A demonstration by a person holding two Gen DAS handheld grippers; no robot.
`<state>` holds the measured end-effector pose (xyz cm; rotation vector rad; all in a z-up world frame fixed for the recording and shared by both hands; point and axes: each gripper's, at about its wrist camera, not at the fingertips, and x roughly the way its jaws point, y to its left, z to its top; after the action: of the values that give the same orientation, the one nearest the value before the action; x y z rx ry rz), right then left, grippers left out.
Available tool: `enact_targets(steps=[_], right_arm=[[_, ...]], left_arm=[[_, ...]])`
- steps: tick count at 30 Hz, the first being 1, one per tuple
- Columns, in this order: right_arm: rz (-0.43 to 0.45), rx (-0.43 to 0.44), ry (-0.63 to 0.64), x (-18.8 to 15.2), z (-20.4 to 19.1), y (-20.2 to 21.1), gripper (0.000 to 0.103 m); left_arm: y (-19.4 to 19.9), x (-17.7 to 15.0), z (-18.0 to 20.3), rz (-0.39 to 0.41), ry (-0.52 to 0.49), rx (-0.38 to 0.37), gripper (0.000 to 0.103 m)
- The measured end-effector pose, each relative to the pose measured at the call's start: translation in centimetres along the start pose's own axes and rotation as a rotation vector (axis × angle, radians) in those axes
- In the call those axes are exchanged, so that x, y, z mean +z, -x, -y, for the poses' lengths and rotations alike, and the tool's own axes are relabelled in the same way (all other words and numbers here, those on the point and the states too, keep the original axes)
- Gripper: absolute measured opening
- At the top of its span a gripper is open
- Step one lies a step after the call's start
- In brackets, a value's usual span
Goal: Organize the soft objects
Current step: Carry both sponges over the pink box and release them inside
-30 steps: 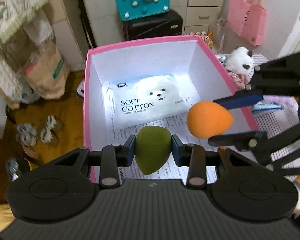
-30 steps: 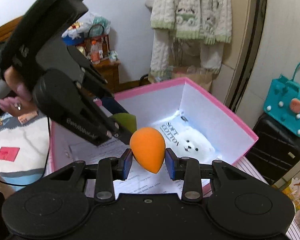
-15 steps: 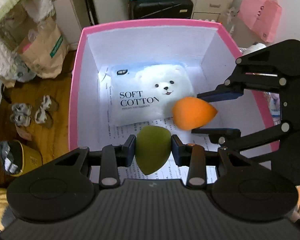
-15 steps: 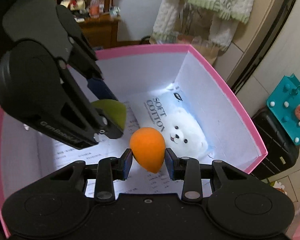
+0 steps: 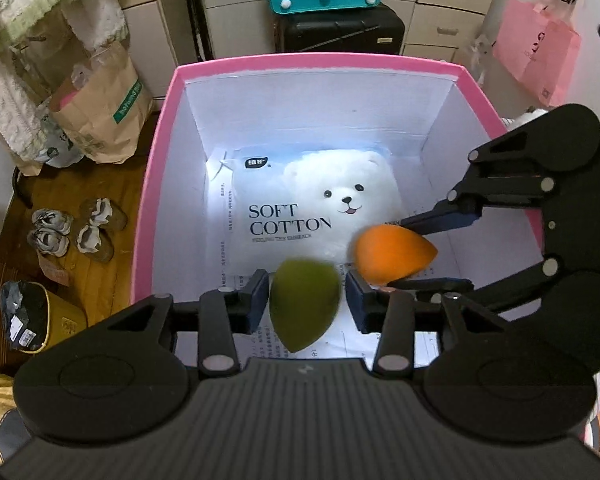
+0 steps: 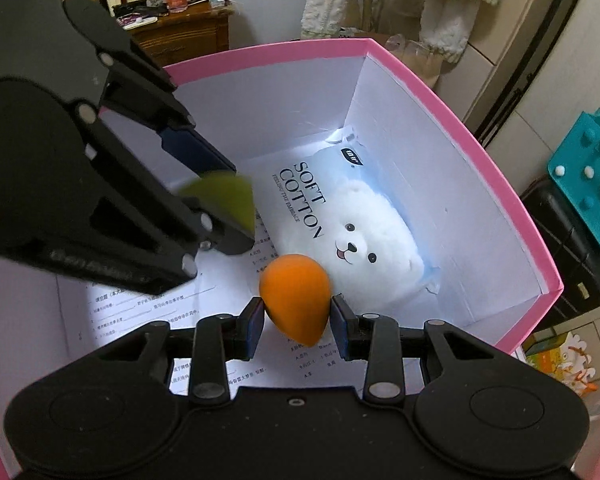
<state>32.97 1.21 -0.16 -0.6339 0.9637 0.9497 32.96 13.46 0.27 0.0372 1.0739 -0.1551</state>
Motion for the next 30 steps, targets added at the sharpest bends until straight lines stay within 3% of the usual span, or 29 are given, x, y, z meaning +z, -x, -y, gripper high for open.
enact_targets(steps=[9, 14, 22, 26, 28, 30], right_arm=[[0.035, 0.051, -0.064, 0.0, 0.3, 0.5, 0.043], [0.075, 0.041, -0.097, -0.2, 0.1, 1.7, 0.051], [0.149, 0.1, -0.213, -1.9, -0.8, 5.5, 0.051], [0.196, 0.076, -0.248, -2.9, -1.5, 7.7, 0.051], [0.229, 0.067, -0.261, -3.6, -1.9, 9.2, 0.051], [0.256, 0.052, -0.28, -4.3, -2.4, 10.5, 0.051]], left_arm=[[0.6, -0.3, -0.1, 0.035, 0.01, -0.018, 0.049], [2.3, -0.6, -0.2, 0.069, 0.017, -0.033, 0.049], [6.2, -1.8, -0.2, 0.13, 0.006, 0.001, 0.051], [8.0, -3.1, -0.3, 0.151, 0.013, 0.0, 0.052], [9.0, -3.9, -0.1, 0.153, -0.029, -0.019, 0.061], [10.0, -5.0, 0.1, 0.171, -0.047, -0.035, 0.061]])
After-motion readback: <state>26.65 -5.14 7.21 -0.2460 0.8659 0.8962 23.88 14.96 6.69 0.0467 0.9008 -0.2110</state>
